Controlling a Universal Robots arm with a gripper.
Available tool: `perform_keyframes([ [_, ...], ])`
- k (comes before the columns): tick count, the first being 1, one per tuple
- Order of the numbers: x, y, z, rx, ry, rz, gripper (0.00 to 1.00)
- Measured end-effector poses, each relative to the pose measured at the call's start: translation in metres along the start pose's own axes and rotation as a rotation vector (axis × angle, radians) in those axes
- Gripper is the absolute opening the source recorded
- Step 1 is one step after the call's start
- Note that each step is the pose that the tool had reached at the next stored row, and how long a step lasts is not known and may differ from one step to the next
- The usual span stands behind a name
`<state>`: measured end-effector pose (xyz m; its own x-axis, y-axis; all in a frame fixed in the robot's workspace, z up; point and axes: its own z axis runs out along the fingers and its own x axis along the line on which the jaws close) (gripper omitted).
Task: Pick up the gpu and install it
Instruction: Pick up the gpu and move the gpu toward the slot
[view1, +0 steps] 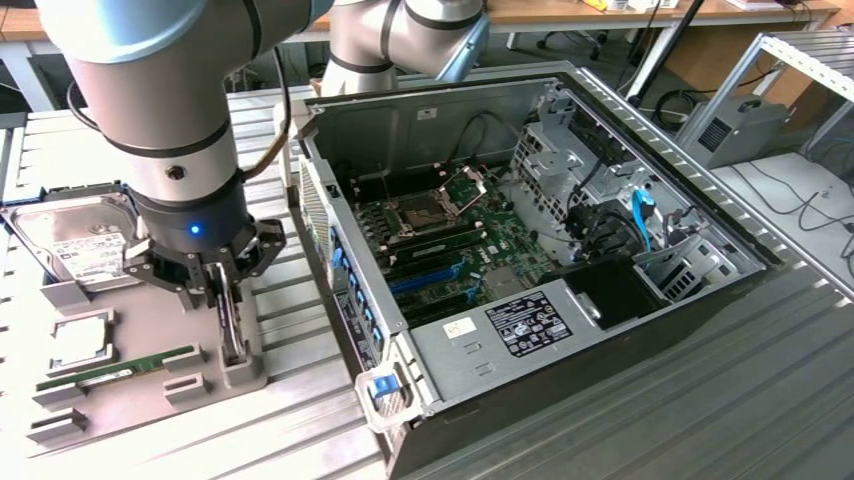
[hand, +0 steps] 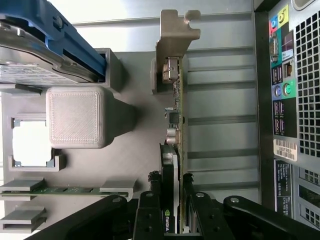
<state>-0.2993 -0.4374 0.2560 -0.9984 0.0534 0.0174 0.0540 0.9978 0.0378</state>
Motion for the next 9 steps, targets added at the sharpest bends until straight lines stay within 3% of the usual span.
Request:
perform_keyframes([
  [9, 0.000, 0.0008, -0.0222, 0.0007, -0.0001, 0.000, 0.27],
])
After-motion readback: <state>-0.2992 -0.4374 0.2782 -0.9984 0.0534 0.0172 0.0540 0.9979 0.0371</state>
